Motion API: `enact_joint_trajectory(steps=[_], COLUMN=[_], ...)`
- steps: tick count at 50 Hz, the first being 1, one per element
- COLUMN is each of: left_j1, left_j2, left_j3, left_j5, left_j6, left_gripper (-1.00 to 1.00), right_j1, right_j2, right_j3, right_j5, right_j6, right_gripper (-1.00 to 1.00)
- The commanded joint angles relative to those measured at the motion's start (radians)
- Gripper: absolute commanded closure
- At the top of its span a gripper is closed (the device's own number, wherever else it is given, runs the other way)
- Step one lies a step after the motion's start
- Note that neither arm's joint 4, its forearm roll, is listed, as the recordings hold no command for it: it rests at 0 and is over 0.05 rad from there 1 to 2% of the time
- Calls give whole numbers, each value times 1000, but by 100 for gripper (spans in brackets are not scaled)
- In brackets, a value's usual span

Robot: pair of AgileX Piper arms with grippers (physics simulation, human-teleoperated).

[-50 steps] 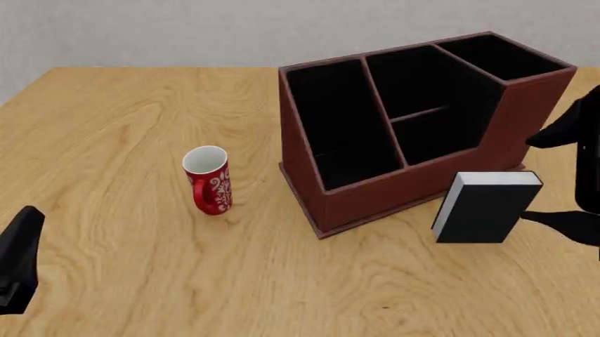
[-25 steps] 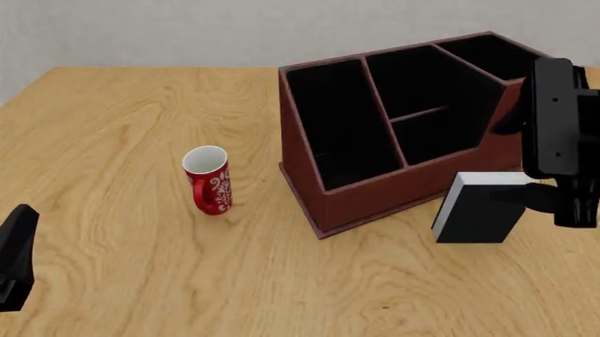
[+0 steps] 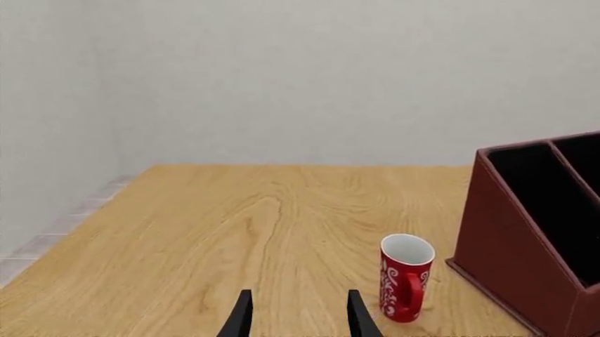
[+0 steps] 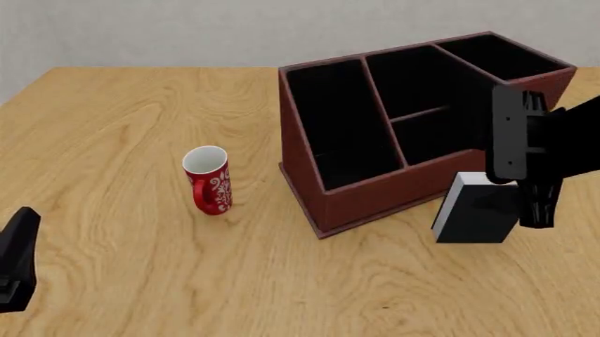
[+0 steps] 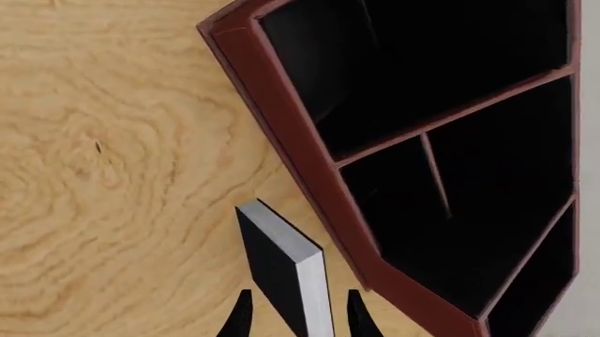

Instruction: Pick up the book and place it in the left compartment of the caddy.

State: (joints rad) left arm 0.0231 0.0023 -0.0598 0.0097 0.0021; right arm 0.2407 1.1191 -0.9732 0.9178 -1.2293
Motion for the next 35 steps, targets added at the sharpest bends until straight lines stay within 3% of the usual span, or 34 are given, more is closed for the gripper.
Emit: enact_joint_trajectory(steps=[1,12,14,35], left_j1=[3,3,4,21], left_j2=[1,4,4,4], left_j3=[4,14,15,32], left_j5=[-1,-8,-8,-18], left_j6=[5,6,4,-4], left_gripper=[-100,-100,-100,-100], right_j1=[-25,-51,-34,-63], right_j2=[35,66,69,132], right_j3=[31,53,44,68], right_j5=[-45,-84,-79,-123], right_j6=[-5,-5,22,2], right_gripper=[-100,-100,-100,-100])
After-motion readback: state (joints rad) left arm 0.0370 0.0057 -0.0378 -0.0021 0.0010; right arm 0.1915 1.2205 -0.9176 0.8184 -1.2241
